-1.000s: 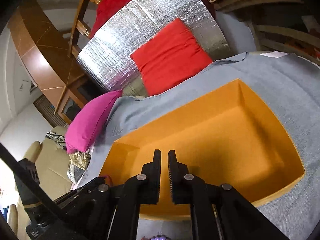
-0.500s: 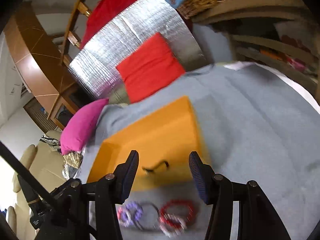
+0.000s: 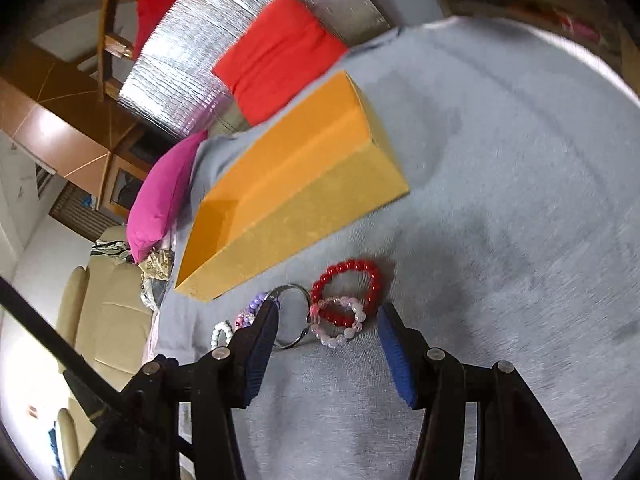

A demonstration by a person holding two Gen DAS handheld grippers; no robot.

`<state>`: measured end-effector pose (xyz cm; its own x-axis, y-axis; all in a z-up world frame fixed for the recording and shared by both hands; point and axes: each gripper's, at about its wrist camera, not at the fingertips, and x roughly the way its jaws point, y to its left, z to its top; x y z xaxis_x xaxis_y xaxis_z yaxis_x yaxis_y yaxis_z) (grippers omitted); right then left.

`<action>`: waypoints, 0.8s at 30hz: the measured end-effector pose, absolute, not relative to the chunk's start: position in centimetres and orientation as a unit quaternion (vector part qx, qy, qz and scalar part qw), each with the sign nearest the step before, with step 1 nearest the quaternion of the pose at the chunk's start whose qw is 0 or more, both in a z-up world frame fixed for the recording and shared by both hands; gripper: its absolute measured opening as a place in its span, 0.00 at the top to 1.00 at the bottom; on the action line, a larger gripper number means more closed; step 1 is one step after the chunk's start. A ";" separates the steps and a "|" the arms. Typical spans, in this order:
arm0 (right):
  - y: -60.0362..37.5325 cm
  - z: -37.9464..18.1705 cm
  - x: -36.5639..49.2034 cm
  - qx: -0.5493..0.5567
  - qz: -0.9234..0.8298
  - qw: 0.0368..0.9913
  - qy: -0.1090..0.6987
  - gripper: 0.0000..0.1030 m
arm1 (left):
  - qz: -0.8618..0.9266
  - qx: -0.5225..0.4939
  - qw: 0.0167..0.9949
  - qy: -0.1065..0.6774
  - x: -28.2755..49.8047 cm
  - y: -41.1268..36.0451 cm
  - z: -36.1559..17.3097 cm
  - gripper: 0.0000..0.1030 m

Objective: Organize jewelry
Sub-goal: 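Grasp the pink-purple bead bracelet with the left gripper while the right grasps the pink-clear bead bracelet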

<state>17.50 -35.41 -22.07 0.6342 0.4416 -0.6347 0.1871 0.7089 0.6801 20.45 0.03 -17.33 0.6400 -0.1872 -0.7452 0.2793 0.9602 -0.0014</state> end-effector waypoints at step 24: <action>-32.6 -25.7 20.7 0.352 0.028 0.790 0.501 0.87 | -0.227 0.081 0.872 0.426 22.8 -4.9 -19.5 0.49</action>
<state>20.73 -32.58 -25.75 0.4965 0.3972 -0.7718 0.3075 0.7510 0.5843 22.80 -4.86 -19.47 0.5340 -0.3272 -0.7796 0.4644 0.8840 -0.0529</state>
